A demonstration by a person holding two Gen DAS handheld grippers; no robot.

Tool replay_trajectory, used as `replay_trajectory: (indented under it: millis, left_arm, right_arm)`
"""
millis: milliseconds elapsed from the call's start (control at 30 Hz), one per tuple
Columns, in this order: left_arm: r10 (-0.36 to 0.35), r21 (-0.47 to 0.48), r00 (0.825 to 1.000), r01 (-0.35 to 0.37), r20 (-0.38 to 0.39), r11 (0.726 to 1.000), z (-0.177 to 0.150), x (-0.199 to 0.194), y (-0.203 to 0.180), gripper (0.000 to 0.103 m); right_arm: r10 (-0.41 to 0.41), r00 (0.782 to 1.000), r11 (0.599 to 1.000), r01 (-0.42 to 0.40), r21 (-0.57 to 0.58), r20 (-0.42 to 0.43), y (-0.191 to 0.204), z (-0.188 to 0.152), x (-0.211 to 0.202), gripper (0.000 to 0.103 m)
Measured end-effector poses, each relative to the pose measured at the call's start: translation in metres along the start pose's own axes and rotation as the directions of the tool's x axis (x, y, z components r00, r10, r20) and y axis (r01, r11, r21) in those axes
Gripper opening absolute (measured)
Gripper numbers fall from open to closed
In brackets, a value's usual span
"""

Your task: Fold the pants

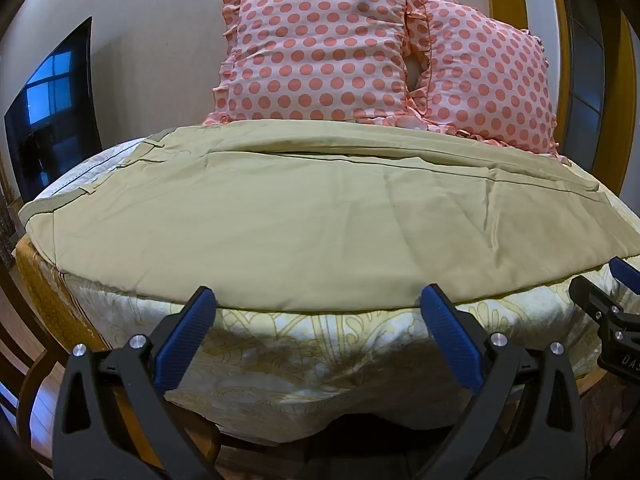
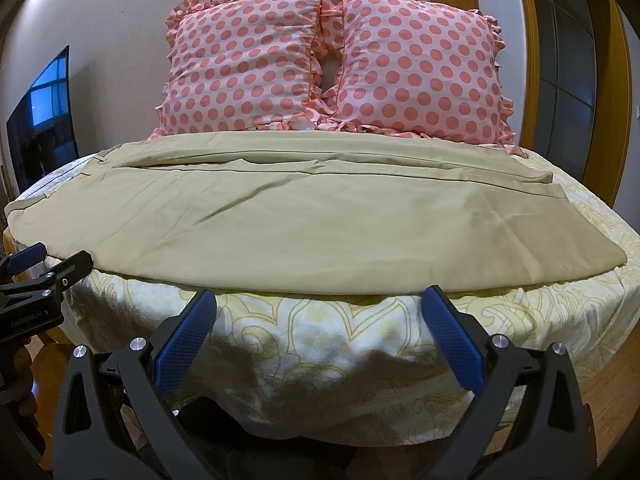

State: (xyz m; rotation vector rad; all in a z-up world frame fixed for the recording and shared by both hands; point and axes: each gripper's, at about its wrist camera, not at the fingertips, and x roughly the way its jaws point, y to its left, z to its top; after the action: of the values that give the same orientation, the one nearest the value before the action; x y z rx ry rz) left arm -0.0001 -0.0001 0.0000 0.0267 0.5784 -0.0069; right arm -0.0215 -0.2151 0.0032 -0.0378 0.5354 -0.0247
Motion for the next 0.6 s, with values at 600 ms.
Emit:
replay_trajectory:
  millis: [600]
  left_arm:
    - [0.0,0.0,1.0,0.0,0.001,1.0,0.0,0.0,0.0,0.101]
  right_arm:
    - [0.001,1.0,1.0,-0.001,-0.002,0.0,0.0028,0.0007,-0.0011,0.102]
